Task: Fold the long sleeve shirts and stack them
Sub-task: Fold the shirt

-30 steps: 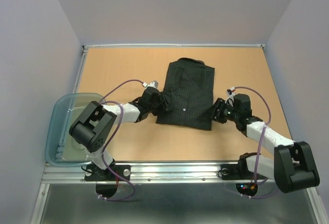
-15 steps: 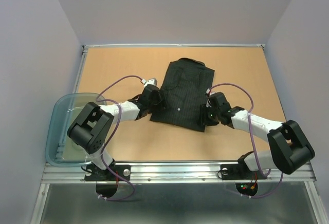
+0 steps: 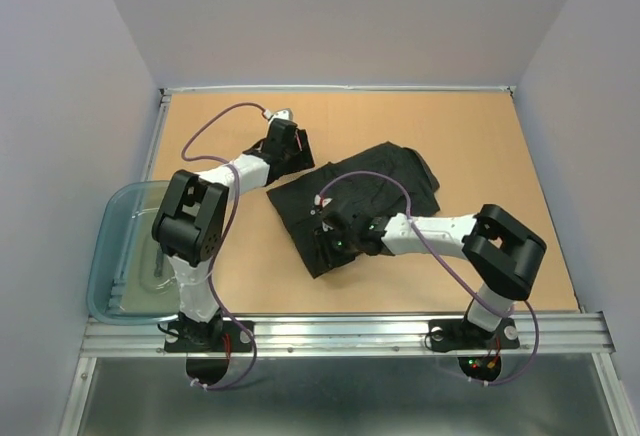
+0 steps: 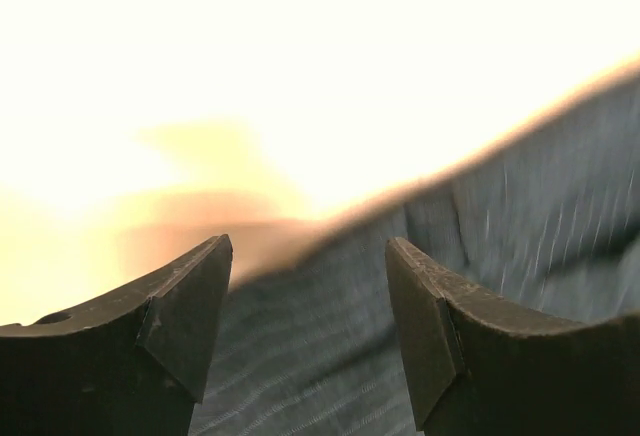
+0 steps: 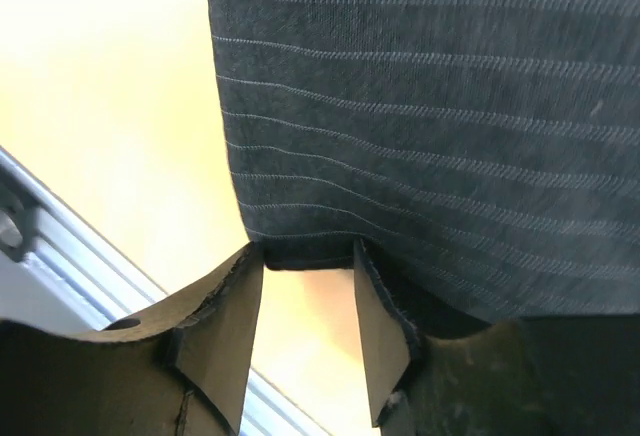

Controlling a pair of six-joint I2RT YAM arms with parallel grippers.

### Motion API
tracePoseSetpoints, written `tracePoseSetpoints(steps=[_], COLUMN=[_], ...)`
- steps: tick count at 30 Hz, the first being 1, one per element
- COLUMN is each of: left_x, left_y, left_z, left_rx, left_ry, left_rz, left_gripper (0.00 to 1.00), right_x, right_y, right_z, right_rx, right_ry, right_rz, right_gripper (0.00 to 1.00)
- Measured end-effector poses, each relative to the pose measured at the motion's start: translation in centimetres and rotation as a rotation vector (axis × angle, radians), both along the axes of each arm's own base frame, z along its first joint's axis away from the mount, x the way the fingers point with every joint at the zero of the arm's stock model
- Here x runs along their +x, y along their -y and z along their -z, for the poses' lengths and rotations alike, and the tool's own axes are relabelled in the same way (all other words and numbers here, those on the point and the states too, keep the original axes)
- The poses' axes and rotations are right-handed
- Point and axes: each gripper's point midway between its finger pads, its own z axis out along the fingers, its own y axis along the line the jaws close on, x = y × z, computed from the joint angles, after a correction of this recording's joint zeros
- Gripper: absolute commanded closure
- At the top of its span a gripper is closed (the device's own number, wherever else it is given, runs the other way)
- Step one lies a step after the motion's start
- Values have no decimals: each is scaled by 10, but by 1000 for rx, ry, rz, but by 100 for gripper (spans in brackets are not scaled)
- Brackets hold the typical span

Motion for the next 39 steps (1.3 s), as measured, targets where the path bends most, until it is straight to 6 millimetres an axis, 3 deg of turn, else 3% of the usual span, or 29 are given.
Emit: tracePoseSetpoints(steps=[3,4,6,10,12,13,15,19,21,24,28,34,39], left_x=[9,8,1,-41,-72,-86,-115,-166,-191,-215,-219,-211,-213], left_y=[-17,-23,-36,-59,-68,-70,-71,-70,-69,-68,-65,-62,-65], left_z=[-27,-41,-76,-141,-163,-165,-146,-78,-39,-10,-5,-14,-6], left_rx=[-3,-5,-31,-118,-189,-221,-279,-314,-319,-345,-377,-418,-425], left_ry=[41,58,122,250,302,314,278,107,2,-85,-107,-73,-87], left_rz=[-35,-48,-77,-120,-138,-140,-132,-110,-101,-96,-103,-126,-161], left_gripper=[11,4,2,2,2,7,10,11,11,10,6,1,2], right_x=[0,6,17,40,45,48,54,60,60,56,41,-9,-19], right_y=[-11,-13,-17,-15,-10,-6,1,18,23,26,20,-7,-29], right_z=[-9,-15,-30,-75,-96,-110,-128,-151,-150,-135,-102,-32,-10], right_rx=[6,13,33,79,100,117,129,133,118,79,-15,-203,-289], right_ry=[8,27,67,211,269,307,369,460,478,475,469,458,507], right_rz=[3,14,30,70,88,100,124,167,155,111,6,-222,-286], right_gripper=[46,45,37,20,13,12,10,9,9,9,10,19,25])
